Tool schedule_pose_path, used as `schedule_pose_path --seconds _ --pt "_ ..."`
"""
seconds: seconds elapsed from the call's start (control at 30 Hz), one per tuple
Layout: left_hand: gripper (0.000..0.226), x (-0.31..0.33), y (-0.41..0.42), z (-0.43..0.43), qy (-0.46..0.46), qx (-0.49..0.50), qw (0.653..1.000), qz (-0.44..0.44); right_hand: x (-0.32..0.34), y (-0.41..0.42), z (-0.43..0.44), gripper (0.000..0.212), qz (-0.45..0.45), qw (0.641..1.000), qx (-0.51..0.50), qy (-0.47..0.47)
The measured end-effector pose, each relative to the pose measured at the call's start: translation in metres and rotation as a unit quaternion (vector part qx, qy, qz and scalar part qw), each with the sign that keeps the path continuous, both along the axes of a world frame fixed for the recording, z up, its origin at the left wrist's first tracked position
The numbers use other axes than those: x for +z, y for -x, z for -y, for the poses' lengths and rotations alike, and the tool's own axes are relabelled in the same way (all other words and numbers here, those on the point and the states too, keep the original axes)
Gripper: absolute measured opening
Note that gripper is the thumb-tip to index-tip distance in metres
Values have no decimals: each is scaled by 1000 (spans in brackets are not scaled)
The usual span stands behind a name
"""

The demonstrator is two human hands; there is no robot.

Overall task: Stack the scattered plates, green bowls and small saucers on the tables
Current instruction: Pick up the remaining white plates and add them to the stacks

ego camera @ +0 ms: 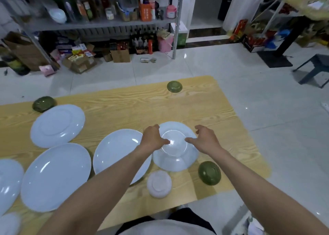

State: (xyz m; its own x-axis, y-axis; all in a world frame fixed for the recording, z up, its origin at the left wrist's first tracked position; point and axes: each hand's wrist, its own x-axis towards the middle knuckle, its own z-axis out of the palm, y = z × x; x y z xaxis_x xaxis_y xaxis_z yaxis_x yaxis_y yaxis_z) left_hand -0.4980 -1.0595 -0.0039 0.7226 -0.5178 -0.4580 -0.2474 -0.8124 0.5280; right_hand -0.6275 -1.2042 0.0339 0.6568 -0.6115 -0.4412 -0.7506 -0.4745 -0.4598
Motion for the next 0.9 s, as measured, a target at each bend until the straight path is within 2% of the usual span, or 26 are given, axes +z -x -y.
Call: schedule_pose_path --seconds 0.1,0.23,0.4,0.6,0.8,0.9 --pt "79 -15 -13 18 -31 43 998 -18 -21 0 20 69 -9 993 -73 -96" --pt "75 -36 -27 26 -80 62 995 -21 -50 0 32 53 -39 982 -119 -144" --pt "72 -53 -39 34 -132 41 990 -7 -75 -4 36 61 -32 968 -163 -186" --pt "73 -57 -58 39 -165 30 985 -46 -85 -12 44 67 -4 937 -253 -240" --pt "79 -54 -69 43 -164 55 980 -94 -92 -20 54 56 12 912 -297 -284" --pt "99 -54 -74 40 -126 74 976 -160 -91 -24 61 54 34 903 -307 -299"
